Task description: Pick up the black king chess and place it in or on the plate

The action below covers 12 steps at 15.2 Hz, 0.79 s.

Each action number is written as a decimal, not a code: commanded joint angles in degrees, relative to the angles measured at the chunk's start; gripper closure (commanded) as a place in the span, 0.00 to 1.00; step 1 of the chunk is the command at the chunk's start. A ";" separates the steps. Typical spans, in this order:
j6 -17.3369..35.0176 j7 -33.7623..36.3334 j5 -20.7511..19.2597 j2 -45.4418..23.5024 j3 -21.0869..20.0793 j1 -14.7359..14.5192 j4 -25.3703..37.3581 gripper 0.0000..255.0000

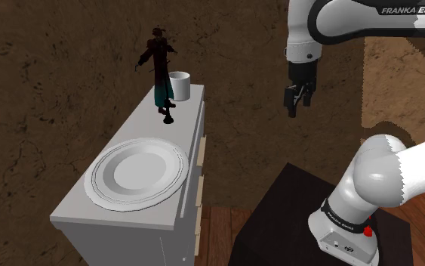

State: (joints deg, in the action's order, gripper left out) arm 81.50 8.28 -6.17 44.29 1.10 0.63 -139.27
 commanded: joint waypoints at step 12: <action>9.32 10.61 8.28 -19.49 -5.84 -2.22 12.70 0.00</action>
State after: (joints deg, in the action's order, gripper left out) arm 89.81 17.91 1.51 26.78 -4.25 -1.42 -127.89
